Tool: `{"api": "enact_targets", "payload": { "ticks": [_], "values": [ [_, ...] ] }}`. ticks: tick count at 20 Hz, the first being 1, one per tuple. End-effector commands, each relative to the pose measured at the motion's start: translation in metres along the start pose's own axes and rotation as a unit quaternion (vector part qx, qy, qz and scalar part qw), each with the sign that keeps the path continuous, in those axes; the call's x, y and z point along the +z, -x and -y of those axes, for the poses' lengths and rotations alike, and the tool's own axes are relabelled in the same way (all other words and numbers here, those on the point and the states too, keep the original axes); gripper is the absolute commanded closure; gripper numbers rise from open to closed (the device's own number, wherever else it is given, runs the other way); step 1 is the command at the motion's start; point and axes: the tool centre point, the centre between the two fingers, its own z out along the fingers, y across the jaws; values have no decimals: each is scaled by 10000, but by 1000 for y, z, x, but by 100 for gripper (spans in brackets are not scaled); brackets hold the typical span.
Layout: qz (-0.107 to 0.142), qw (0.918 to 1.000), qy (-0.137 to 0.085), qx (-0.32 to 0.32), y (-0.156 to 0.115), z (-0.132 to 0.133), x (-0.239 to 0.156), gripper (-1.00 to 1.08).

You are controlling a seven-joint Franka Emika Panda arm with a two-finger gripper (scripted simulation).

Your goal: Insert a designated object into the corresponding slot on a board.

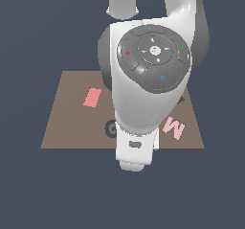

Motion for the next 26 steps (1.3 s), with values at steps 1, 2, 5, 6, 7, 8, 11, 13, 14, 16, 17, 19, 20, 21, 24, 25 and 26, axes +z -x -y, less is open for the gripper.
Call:
{"api": "enact_targets", "payload": {
  "ticks": [1,2,5,6,7,8,11,13,14,16,17,19,20,21,24,25,26],
  "values": [
    [0,9990,4,-442,-25,12,-1,108],
    [0,9981,4,-620,-35,17,-1,108],
    [-1,9932,4,-1168,-64,37,-2,108],
    [-1,9908,4,-1355,-73,44,-2,108],
    [-1,9880,4,-1544,-83,52,-2,108],
    [-1,9851,4,-1721,-91,60,-2,108],
    [-1,9761,4,-2174,-111,82,-3,108],
    [-1,9703,3,-2419,-121,94,-3,108],
    [-1,9676,3,-2526,-125,100,-3,108],
    [-1,9625,2,-2713,-132,110,-3,108],
    [-1,9602,2,-2793,-135,115,-3,108],
    [-1,9562,1,-2927,-140,122,-4,108],
    [-1,9545,1,-2982,-142,126,-4,108],
    [-1,9530,1,-3028,-143,128,-4,108],
    [-1,9500,0,-3124,-146,134,-4,108],
    [-1,9494,0,-3141,-146,135,-4,108],
    [-1,9491,0,-3151,-147,136,-4,108]
  ]
}}
